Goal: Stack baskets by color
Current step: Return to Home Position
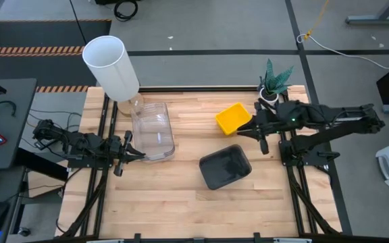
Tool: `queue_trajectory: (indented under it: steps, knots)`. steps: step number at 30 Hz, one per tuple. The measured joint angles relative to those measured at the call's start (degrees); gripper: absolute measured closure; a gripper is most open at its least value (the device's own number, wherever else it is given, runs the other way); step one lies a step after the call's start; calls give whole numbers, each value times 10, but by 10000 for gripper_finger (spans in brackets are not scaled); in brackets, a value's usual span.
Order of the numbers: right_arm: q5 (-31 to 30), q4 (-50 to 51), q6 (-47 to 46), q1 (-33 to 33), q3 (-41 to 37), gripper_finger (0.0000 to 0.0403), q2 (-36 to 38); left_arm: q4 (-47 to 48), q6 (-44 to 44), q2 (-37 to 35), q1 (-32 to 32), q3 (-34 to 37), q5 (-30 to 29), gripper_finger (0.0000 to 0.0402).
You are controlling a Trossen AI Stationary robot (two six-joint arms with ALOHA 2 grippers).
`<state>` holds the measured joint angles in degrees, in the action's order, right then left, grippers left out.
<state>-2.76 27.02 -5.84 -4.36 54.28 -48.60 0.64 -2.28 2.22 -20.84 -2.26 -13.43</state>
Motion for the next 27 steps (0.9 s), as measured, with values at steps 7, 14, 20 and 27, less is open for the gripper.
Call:
queue_trajectory:
  steps: [7,14,20,27]
  knots:
    - [-2,-76,2,11,-105,335,119,0,0,0,0,0,0,370]
    - [-2,-86,-19,19,-149,360,225,0,0,0,0,0,0,371]
    - [-18,-94,-2,19,-162,387,293,0,0,0,0,0,0,363]
    - [-51,-96,33,19,-163,396,334,0,0,0,0,0,0,370]
